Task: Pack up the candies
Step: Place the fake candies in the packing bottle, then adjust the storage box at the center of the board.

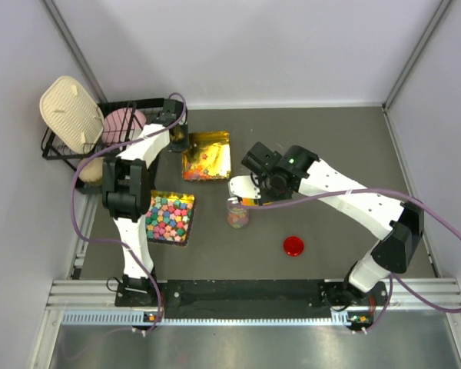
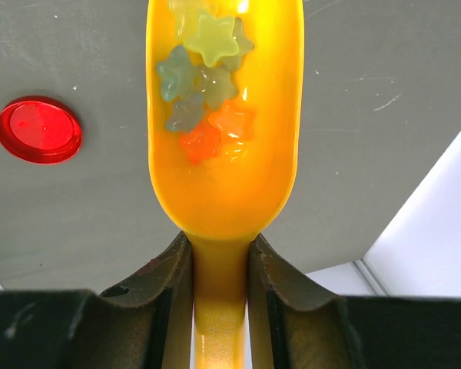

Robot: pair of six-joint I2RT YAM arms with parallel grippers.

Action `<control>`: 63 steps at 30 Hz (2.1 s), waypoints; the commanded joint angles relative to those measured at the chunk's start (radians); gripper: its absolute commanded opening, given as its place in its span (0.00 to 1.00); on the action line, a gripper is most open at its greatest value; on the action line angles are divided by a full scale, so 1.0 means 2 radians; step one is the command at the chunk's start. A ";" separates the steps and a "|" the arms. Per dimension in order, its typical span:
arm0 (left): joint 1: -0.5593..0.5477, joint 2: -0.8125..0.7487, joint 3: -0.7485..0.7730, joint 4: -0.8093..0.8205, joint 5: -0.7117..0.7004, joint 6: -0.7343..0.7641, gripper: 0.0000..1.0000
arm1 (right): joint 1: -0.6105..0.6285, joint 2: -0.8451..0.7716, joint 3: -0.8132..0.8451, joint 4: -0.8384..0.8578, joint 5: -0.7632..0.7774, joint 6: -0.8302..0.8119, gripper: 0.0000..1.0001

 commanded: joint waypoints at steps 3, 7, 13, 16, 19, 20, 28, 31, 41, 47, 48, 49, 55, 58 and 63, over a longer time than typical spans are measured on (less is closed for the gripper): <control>0.003 -0.017 0.015 0.010 0.011 -0.004 0.00 | 0.016 0.004 0.028 -0.006 0.027 -0.005 0.00; 0.003 -0.018 0.015 0.010 0.012 -0.004 0.00 | 0.021 0.007 0.031 -0.011 0.038 -0.007 0.00; 0.003 -0.017 0.015 0.010 0.011 -0.004 0.00 | 0.029 0.010 0.038 -0.021 0.051 -0.010 0.00; 0.003 -0.016 0.015 0.010 0.012 -0.005 0.00 | 0.032 0.011 0.041 -0.025 0.056 -0.010 0.00; 0.003 -0.016 0.015 0.010 0.012 -0.005 0.00 | 0.034 0.013 0.044 -0.028 0.063 -0.011 0.00; 0.003 -0.016 0.015 0.010 0.012 -0.005 0.00 | 0.034 0.014 0.046 -0.028 0.064 -0.012 0.00; 0.003 -0.015 0.015 0.010 0.012 -0.005 0.00 | 0.040 0.018 0.055 -0.034 0.080 -0.018 0.00; 0.003 -0.015 0.015 0.010 0.012 -0.005 0.00 | 0.043 0.020 0.057 -0.037 0.086 -0.021 0.00; 0.003 -0.013 0.016 0.009 0.017 -0.005 0.00 | 0.037 0.023 0.114 -0.030 0.076 -0.011 0.00; 0.004 0.002 0.029 -0.006 0.023 -0.006 0.00 | -0.007 0.025 0.141 0.024 0.039 0.020 0.00; 0.004 -0.001 0.027 -0.006 0.029 -0.008 0.00 | -0.012 0.024 0.137 0.034 0.037 0.024 0.00; 0.006 -0.005 0.022 0.005 0.050 -0.012 0.00 | -0.020 0.023 0.134 0.044 0.037 0.027 0.00; 0.027 -0.036 -0.027 0.081 0.204 -0.039 0.00 | -0.026 0.053 0.150 0.086 0.078 0.024 0.00; 0.031 -0.039 -0.034 0.083 0.247 -0.047 0.00 | -0.034 0.071 0.189 0.088 0.084 0.035 0.00; 0.032 -0.100 -0.106 0.180 0.241 -0.038 0.00 | -0.039 0.078 0.204 0.093 0.086 0.045 0.00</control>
